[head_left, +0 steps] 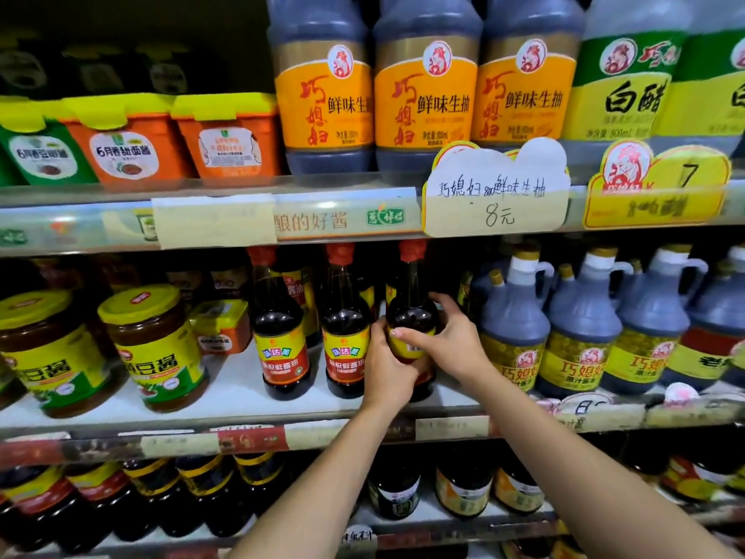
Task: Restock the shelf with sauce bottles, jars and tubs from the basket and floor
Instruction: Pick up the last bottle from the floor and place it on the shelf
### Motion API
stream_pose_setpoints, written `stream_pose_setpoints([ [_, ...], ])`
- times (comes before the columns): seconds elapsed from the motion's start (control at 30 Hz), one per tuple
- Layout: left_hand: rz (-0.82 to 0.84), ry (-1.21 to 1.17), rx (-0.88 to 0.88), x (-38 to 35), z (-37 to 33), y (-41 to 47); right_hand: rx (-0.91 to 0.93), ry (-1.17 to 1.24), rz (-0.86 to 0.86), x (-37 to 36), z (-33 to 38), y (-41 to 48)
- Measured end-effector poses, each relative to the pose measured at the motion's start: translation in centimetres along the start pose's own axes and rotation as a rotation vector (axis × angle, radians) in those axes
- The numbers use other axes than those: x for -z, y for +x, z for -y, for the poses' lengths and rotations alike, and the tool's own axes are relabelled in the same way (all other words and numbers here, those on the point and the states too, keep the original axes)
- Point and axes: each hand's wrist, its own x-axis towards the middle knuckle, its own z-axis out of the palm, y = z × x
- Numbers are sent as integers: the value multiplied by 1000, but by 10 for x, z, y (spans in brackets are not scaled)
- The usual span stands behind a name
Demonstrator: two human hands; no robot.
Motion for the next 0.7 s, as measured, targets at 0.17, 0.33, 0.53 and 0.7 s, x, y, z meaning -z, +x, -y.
stream_pose_setpoints([
  [0.17, 94, 27, 9, 5, 4, -3, 28, -12, 33, 1, -6, -3],
  [0.33, 294, 129, -10, 25, 13, -13, 7, 52, 78, 5, -22, -15],
  [0.53, 368, 163, 36, 32, 21, -8, -68, 126, 45, -3, -43, -29],
  [0.7, 255, 149, 53, 24, 28, -11, -61, 81, 64, -7, -49, -23],
])
